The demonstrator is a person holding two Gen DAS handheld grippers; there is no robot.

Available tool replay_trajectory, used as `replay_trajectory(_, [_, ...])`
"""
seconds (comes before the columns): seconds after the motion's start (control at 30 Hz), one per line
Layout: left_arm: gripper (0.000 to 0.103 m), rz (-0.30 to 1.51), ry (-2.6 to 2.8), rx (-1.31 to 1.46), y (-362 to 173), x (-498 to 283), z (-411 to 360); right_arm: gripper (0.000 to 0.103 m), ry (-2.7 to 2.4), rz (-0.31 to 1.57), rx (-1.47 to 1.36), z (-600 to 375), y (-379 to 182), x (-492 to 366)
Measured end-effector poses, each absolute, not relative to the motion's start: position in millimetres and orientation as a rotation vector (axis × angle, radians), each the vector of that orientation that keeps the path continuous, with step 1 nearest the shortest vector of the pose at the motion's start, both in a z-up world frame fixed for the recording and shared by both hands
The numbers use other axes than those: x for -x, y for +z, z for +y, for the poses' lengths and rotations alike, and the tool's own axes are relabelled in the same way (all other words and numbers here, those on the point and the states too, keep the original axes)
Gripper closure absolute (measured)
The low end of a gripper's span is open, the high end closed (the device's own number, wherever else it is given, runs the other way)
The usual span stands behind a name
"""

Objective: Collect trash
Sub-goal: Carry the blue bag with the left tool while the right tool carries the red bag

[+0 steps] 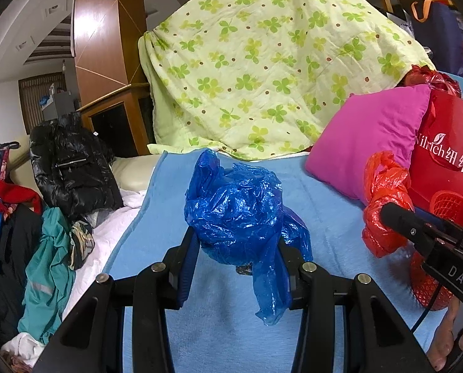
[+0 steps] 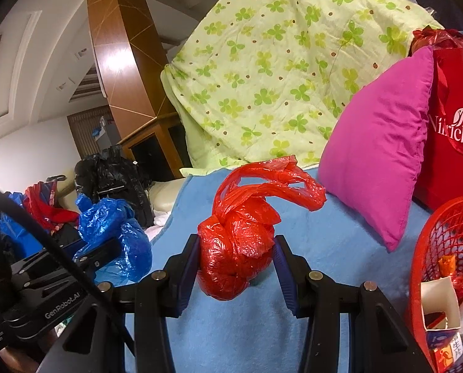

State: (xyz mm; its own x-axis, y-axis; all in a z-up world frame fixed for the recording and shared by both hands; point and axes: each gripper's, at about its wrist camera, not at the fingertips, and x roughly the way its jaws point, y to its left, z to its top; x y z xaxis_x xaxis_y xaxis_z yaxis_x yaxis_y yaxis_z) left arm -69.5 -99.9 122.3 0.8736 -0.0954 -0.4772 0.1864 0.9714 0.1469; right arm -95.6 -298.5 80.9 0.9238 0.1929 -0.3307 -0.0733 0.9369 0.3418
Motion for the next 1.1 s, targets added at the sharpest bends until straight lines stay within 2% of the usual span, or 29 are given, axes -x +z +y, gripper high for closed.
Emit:
replay_trajectory(0.43, [0.056,0.464,-0.169,-0.207,131,83,-112,0.053,0.117,0.293,-0.307,-309,91,121])
replay_trajectory(1.1, [0.056,0.44,-0.261,-0.28,138,102,-171,0.053,0.009,0.178,-0.373,-378,101,170])
